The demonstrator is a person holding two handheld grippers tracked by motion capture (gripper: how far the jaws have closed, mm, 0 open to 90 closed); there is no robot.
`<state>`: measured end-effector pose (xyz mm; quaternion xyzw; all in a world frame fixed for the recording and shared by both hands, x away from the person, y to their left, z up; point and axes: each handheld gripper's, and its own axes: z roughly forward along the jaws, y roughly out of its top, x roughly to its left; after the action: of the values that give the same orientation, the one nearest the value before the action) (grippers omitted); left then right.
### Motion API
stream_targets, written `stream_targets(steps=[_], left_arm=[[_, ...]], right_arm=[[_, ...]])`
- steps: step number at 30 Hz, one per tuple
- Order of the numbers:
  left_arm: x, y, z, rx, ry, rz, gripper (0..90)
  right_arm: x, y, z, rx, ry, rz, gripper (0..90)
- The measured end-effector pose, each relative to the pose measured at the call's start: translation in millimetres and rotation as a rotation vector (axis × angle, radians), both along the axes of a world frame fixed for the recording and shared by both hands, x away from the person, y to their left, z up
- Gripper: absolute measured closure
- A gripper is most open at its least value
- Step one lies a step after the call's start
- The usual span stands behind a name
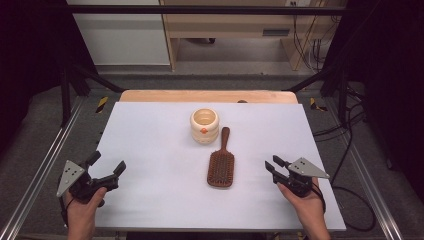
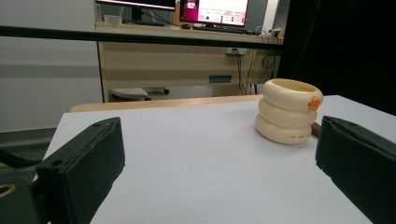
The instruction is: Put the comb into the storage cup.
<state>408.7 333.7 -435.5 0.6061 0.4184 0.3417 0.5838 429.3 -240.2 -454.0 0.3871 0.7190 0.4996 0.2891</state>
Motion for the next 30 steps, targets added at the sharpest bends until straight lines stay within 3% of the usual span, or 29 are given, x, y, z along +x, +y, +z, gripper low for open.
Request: stream_targets(steps=[9, 16, 30], left_arm=[[0.0, -3.3, -0.2, 0.016, 0.000, -0.007, 1.5], [0.0, -3.0, -0.3, 0.015, 0.001, -0.005, 1.5], [0.3, -3.9, -0.8, 0.019, 0.003, -0.010, 1.7]], right_arm=[[-1.0, 16.4, -6.5, -0.062, 0.048, 0.073, 84.8], [-0.3, 28.1, -8.6, -0.089, 0.077, 0.106, 89.8], [-0.6, 52.4, -10.8, -0.149, 0.117, 0.171, 90.0]])
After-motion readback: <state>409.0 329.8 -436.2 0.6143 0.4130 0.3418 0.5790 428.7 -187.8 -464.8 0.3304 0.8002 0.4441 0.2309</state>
